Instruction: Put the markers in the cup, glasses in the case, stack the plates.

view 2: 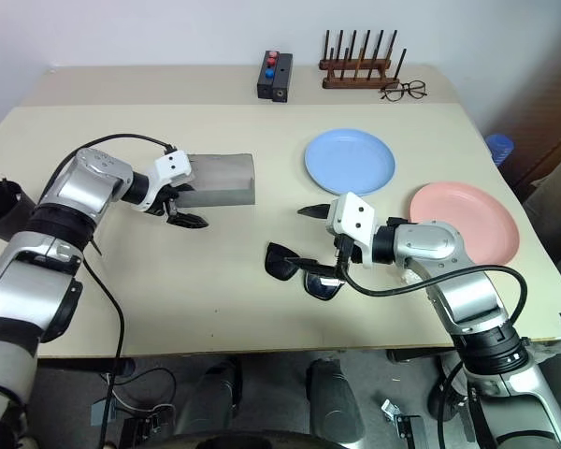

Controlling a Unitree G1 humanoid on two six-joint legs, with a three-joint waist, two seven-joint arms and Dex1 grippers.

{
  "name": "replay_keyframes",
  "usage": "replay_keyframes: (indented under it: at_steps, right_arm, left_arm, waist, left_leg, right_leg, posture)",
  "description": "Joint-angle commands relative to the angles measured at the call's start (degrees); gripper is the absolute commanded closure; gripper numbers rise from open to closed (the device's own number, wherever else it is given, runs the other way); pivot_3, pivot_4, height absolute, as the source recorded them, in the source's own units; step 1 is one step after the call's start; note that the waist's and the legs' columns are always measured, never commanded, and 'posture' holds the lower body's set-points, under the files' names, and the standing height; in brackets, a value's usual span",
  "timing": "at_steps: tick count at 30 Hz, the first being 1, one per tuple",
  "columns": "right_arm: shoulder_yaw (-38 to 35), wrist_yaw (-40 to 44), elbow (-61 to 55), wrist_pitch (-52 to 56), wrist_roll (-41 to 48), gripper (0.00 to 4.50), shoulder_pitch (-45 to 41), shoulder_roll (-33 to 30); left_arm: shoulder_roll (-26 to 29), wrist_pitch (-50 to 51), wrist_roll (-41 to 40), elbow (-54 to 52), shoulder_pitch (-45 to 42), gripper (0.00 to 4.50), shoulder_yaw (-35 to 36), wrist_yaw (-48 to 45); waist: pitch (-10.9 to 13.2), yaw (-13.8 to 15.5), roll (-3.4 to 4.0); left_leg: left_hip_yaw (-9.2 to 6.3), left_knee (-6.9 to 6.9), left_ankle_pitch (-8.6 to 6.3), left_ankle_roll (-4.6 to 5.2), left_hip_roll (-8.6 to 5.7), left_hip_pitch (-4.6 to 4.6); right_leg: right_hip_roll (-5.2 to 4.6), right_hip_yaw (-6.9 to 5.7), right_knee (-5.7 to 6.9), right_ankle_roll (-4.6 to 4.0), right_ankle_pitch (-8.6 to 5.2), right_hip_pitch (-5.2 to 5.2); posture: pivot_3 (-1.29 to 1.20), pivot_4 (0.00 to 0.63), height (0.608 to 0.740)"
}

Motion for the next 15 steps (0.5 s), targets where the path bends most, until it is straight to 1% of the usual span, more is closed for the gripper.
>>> replay_keyframes:
  at_steps: [1,6,7,10,15]
  right_arm:
    - [-1.6,-0.2,-0.4,-1.6,0.0,0.00,-0.1,0.0]
    - [-1.8,0.2,1.2,-2.8,-0.1,0.00,-0.3,-0.2]
    - [-1.8,0.3,1.7,-3.2,-0.3,0.00,-0.4,-0.3]
    - [-2.0,0.4,2.9,-4.1,-0.8,0.00,-0.7,-0.7]
    - [-2.3,0.6,2.8,-4.7,-1.0,0.00,-0.2,-1.1]
  left_arm:
    - [0.8,-1.8,0.2,-0.2,-0.1,1.36,2.1,-2.2]
    - [2.0,-3.6,-0.1,-2.4,2.0,3.93,3.8,-4.2]
    - [2.6,-4.7,-0.4,-3.7,2.9,4.38,4.1,-5.0]
    - [4.7,-6.7,-1.1,-7.7,5.7,4.38,5.3,-7.3]
    - [9.8,-4.2,-5.8,-20.5,14.2,4.38,8.6,-12.9]
  waist:
    - [0.0,0.0,0.00]
    - [0.0,-0.1,0.00]
    - [0.0,-0.1,0.00]
    - [0.0,-0.1,0.01]
    - [0.0,-0.1,0.02]
  left_leg:
    - [0.00,0.00,0.00,0.00,0.00,0.00]
    - [0.00,0.00,0.00,0.00,0.00,0.00]
    - [0.00,0.00,0.00,0.00,0.00,0.00]
    - [0.00,0.00,0.00,0.00,0.00,0.02]
    - [0.00,-0.01,0.00,0.00,0.01,0.01]
  right_leg:
    - [0.00,0.00,0.00,0.00,0.00,0.00]
    - [0.00,0.00,0.01,0.02,0.01,0.00]
    - [0.00,0.00,0.02,0.02,0.01,0.00]
    - [0.00,0.01,0.04,0.02,0.01,0.00]
    - [0.00,0.01,0.05,0.02,0.01,-0.01]
  posture:
    - [0.00,0.150,0.738]
    - [0.00,0.150,0.738]
    - [0.00,0.150,0.738]
    - [0.00,0.150,0.738]
    - [0.00,0.150,0.738]
